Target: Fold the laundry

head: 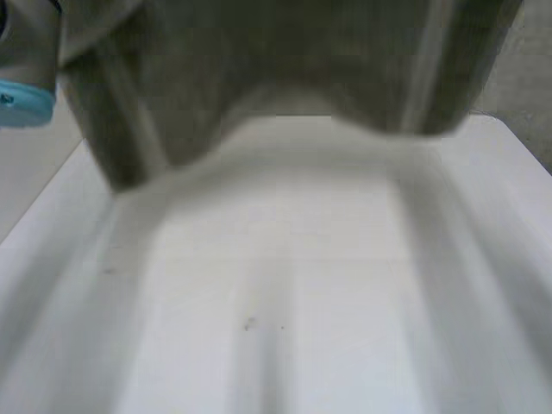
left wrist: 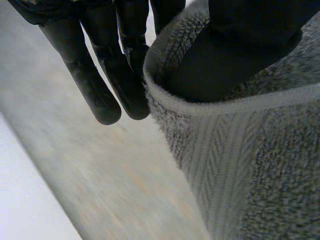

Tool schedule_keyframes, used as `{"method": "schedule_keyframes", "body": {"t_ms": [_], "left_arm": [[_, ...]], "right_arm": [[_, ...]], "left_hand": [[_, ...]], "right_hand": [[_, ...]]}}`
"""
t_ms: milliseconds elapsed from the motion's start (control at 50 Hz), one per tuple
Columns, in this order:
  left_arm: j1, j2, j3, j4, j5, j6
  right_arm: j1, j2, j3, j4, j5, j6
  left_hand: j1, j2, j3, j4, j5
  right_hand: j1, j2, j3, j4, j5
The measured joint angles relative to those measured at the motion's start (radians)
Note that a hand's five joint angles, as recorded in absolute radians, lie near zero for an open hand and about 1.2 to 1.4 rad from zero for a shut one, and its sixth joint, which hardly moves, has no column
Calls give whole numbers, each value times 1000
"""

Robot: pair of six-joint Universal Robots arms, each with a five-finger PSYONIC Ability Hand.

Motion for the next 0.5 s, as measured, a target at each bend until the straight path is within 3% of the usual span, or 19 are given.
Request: {"method": "schedule_keyframes", "body": {"t_ms": [200,340,500], "left_arm": [[44,79,-355,58,14,-42],[68,52,-743,102,114,-36],[70,-30,-977,201,170,-21]], "right_arm": [[-7,-75,327,-25,-96,20],[-5,-59,611,63,-174,9],[-5,3,788,122,-197,-9]], "left_hand": [[0,0,0,0,0],[0,0,0,0,0],[0,0,0,0,0]], "right_hand": [[0,0,0,0,4],[5,0,0,0,4],[5,0,0,0,4]]}}
